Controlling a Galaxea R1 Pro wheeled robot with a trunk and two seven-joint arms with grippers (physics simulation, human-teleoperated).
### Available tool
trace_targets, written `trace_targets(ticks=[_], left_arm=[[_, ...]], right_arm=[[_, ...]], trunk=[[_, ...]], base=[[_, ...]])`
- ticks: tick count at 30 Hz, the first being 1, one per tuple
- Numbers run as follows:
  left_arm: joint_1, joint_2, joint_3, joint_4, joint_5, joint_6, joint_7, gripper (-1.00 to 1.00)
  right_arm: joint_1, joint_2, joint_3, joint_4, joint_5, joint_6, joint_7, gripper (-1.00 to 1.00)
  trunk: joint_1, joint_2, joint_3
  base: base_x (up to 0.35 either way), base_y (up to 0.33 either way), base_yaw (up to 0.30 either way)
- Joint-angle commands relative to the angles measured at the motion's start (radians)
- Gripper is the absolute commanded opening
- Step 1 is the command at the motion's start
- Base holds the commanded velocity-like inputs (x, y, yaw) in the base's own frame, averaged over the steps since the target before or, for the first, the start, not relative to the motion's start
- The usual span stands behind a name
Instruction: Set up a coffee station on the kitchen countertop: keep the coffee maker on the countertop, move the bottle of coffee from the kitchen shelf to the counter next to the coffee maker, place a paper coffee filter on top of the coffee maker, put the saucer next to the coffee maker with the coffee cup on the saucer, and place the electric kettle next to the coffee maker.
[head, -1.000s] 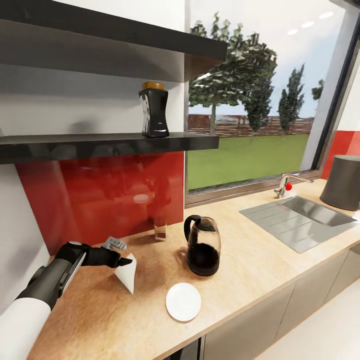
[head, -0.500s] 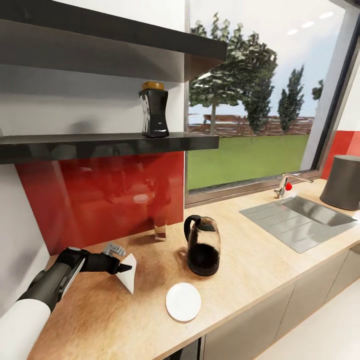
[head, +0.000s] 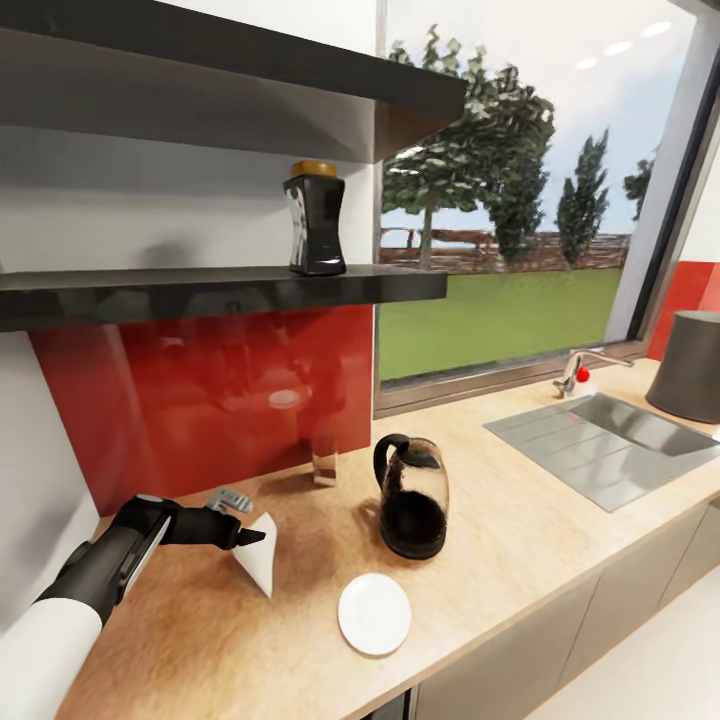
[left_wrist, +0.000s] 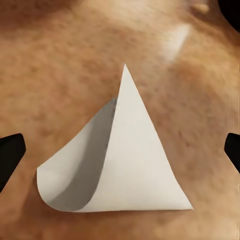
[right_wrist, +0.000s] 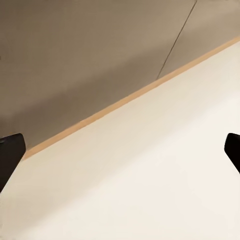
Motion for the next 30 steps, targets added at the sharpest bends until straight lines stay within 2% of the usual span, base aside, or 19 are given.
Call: trace_targets(ticks=[1,19,30], left_arm=[[0.0,0.0,-0.001,-0.001,-0.007,0.003,-0.006,1.0],[0.0,0.001,-0.01,-0.001,-0.004,0.003,-0.015,1.0],[0.0,0.002,-0.008,-0.001,-0.006,0.003,-0.099,1.0]], right_arm=[[0.0,0.0,-0.003,0.001,0.001,-0.003,0.001,1.0],[0.0,0.001,-0.003,0.001,0.001,-0.003,0.001,1.0],[0.0,0.001,-0.003,0.001,0.001,-0.003,0.001,1.0]], trunk=[[0.0,-0.001,0.0],[0.0,-0.001,0.0],[0.0,-0.001,0.0]], base=[[0.05,0.042,0.0],[0.005,0.004,0.0],[0.0,0.0,0.0]])
